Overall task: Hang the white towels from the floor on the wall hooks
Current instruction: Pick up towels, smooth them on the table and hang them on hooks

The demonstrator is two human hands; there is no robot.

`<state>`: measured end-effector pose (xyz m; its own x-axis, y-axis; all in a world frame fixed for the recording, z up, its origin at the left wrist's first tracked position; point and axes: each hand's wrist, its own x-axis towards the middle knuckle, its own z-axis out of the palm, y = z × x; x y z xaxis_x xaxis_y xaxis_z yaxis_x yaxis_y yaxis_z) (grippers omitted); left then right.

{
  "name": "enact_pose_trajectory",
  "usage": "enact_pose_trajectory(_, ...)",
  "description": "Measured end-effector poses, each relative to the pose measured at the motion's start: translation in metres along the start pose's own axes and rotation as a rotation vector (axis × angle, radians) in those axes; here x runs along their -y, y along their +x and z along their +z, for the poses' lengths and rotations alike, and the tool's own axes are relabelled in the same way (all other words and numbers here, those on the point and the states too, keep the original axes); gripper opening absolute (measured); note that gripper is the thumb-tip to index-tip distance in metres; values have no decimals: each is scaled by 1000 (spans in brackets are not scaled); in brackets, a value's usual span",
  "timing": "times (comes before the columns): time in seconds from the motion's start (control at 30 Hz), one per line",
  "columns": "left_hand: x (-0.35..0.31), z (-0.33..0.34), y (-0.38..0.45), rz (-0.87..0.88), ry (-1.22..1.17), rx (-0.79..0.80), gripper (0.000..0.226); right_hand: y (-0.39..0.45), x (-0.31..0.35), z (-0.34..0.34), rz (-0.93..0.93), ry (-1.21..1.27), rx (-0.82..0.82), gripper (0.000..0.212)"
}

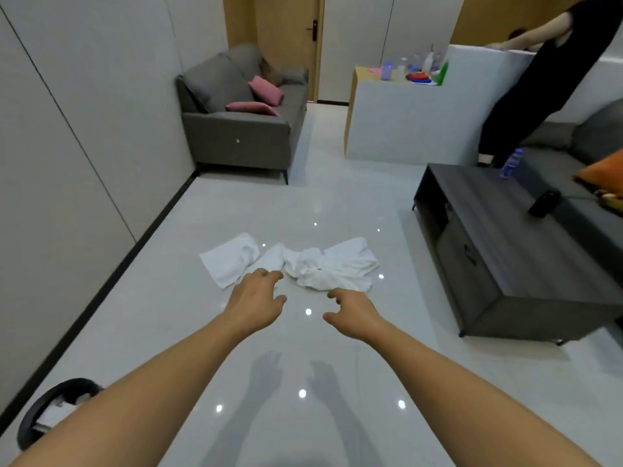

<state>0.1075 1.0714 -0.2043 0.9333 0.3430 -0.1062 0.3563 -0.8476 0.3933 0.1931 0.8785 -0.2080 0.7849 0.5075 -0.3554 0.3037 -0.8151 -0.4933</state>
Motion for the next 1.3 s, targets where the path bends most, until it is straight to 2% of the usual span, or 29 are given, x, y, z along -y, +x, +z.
enact_pose_trajectory(0.37,74,59,164,-64,32,176,53,188,-8,40,113,82,112,56)
enact_pose_trajectory(0.63,150,75,290,-265,2,309,52,364,11,68,174,182,308,52)
enact_pose_trajectory(0.93,230,78,392,-466,-126,374,47,481,33,94,324,199,446,45)
enact_pose_trajectory(1.3,363,113,549,-542,-277,519,46,652,65,150,565,149,504,42)
